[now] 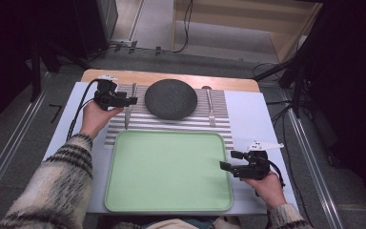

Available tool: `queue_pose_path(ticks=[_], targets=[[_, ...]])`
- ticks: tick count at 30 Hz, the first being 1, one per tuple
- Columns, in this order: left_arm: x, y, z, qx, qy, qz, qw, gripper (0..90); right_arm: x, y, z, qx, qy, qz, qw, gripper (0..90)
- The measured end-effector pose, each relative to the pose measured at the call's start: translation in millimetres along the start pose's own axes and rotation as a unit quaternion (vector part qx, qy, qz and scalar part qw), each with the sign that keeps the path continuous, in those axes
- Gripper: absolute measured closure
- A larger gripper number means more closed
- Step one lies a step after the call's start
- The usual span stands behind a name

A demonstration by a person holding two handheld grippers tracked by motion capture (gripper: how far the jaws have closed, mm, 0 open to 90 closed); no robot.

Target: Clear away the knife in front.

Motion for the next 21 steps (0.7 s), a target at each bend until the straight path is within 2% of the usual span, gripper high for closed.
queue_pose_path(ticks=[5, 11, 15, 21], targets=[[-10.9, 1.2, 6.8, 0.003, 0.014, 0.008, 0.9999, 37.8, -0.4, 0.2, 1.0, 0.005, 0.002, 0.001, 1.0, 20.9], [-24.0, 4.8, 12.2, 0.007, 0.027, 0.006, 0.9996, 39.3, -0.9, 0.1, 1.2, 0.004, 0.004, 0.002, 1.0, 20.9], [-30.9, 7.1, 13.8, 0.001, 0.032, 0.005, 0.9995, 39.3, -0.4, -0.4, 1.4, 0.004, 0.004, 0.002, 1.0, 20.9], [-38.5, 8.1, 19.5, 0.009, 0.036, 0.003, 0.9993, 40.5, 0.3, -1.3, 1.5, 0.003, 0.001, 0.002, 1.0, 20.9]])
Point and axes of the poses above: each handheld gripper's, and its own axes: x roughly backward along the jaws, y roughly out of its top, z roughly to its left, the point moved 2 cm from there along -x, roughly forward along the jaws, and after that the axes turned 2 degrees about y, right-handed, at the moved point
